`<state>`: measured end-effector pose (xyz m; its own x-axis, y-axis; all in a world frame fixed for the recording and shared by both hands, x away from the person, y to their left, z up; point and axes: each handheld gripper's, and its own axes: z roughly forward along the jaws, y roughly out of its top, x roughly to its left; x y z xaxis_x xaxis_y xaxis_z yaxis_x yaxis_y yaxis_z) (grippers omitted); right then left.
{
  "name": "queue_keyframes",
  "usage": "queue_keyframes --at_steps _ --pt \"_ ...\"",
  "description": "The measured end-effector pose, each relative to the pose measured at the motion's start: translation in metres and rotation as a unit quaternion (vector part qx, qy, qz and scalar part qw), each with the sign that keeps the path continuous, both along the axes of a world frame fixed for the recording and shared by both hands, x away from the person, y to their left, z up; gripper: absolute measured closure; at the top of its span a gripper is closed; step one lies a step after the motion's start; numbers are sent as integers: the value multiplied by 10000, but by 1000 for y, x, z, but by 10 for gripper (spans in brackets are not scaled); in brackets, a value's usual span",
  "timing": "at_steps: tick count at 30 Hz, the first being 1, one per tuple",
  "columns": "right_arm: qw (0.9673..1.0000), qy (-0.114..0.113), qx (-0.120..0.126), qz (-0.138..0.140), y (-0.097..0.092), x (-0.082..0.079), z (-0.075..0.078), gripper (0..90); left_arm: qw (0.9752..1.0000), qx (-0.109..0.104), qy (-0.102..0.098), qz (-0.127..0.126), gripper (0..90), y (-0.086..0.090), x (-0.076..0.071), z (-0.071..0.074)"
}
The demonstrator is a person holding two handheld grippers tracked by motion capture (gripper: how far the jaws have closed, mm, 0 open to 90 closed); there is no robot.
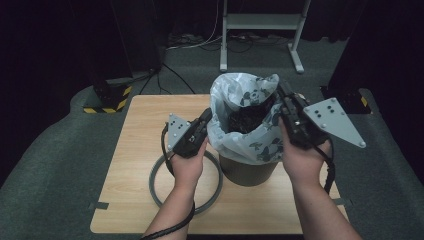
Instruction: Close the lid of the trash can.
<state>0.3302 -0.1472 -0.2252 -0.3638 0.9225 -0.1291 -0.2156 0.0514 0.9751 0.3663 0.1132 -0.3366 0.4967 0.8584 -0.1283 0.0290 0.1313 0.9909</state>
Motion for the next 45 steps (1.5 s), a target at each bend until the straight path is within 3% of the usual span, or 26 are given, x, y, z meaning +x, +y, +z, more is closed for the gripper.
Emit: queue_keyframes --at_steps 6,11,19,29,30,32,38,40,41,43,45 --pt "9992 -30 -237 308 40 -5 4 900 9999 -58 63 -82 900 0 0 -3" --pt "9972 85 -426 608 70 -6 -3 900 9998 -85 90 -137 900 1 0 -4" --pt "9907 395 -846 987 104 -14 -40 900 9991 -253 190 -270 899 8 0 -5" --pt "9839 896 -1052 1130 113 -19 -85 900 9985 -419 252 -230 889 22 -2 0" --pt "9834 926 -1056 1145 113 -19 -89 900 9979 -545 266 -209 867 24 -2 2" --pt "9825 987 -1059 1172 113 -19 -95 900 9977 -595 236 -227 838 28 -2 6" --pt "9792 1169 -1163 1181 115 -16 -115 900 9974 -549 325 -340 613 25 -1 18" --pt "9787 1221 -1173 1164 113 -14 -119 900 9963 -493 561 -426 464 23 4 20" --pt "9786 1243 -1162 1159 111 -12 -120 900 9946 -526 732 -522 393 22 7 20" --pt "9782 1269 -1180 1142 109 -10 -122 900 9927 -551 894 -589 284 21 11 19" --pt "9782 1269 -1186 1138 109 -10 -123 900 9917 -616 961 -588 284 16 15 18"
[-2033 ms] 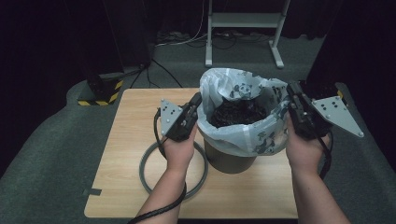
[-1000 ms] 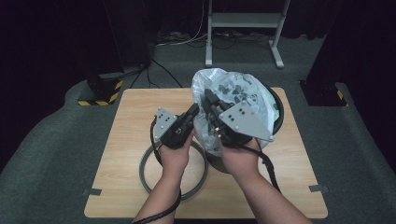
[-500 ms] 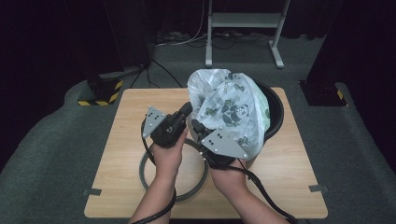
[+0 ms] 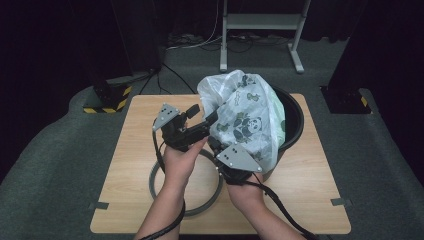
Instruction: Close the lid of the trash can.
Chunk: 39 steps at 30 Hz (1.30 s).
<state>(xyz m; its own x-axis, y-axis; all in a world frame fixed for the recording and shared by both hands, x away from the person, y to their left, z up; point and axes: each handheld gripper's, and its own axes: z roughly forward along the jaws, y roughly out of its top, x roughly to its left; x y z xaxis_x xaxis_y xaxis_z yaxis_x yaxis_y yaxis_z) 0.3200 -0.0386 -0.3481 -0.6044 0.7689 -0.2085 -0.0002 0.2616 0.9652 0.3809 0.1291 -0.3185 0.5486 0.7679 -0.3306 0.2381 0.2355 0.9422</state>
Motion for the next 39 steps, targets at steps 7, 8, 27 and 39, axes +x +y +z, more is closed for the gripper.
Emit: queue_keyframes --at_steps 7,8,27,39 --pt "10000 -43 -83 -25 -3 -2 -5 900 9991 352 189 -133 341 -8 6 1" --pt "9999 -62 -91 -22 -4 -2 -5 900 9991 289 272 -174 411 -8 7 0" --pt "9996 -19 174 206 -17 -10 1 829 9975 608 230 -290 893 -15 6 -1" --pt "9984 -226 505 146 -55 -33 31 733 9994 345 -23 -96 897 -17 7 3"
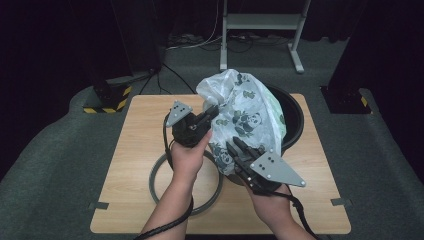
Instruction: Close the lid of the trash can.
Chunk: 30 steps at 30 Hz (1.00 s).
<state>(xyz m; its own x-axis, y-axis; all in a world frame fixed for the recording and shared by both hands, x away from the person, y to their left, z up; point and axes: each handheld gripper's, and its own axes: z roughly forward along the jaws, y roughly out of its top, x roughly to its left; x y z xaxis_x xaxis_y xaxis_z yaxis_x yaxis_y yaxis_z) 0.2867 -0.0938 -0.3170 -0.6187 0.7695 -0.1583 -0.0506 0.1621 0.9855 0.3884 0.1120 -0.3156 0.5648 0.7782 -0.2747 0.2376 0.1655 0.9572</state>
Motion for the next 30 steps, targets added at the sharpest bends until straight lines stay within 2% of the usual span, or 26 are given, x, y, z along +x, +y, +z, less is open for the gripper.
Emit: queue_keyframes --at_steps 5,8,12,15,19,23,30 --pt "9997 -111 66 -218 -21 -3 11 685 9999 8 -113 37 898 -4 -1 5" --pt "9992 -90 172 -345 -36 -2 16 639 9997 89 -201 57 898 -6 -2 9" --pt "9984 -80 192 -534 -54 1 20 607 9996 127 -239 78 898 -7 -2 11" --pt "9979 21 166 -620 -65 5 20 599 9995 108 -275 137 898 -6 -3 12" --pt "9970 123 77 -760 -76 8 15 564 9991 -119 -381 155 899 -3 -4 9" --pt "9954 198 -80 -930 -85 9 13 547 9988 -51 -453 190 899 -3 -2 10" --pt "9920 281 -27 -1228 -110 9 10 506 9985 -73 -498 214 899 1 1 14"
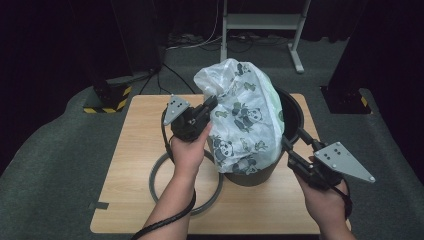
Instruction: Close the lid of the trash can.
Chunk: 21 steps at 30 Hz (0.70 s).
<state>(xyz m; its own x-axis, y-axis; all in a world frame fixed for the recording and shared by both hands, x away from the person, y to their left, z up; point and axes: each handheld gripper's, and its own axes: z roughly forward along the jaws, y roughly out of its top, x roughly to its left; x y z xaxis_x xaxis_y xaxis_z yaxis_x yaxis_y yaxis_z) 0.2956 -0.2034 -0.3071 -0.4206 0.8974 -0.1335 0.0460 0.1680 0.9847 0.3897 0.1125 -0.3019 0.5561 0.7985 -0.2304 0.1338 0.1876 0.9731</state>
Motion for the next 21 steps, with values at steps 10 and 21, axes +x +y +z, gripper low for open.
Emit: queue_keyframes --at_steps 10,21 --pt "9993 218 2 -309 -26 0 -20 470 10000 -43 -37 -5 899 0 3 -1" --pt "9956 682 -188 -608 -47 9 -62 417 9996 -37 -269 -58 899 -3 0 11"
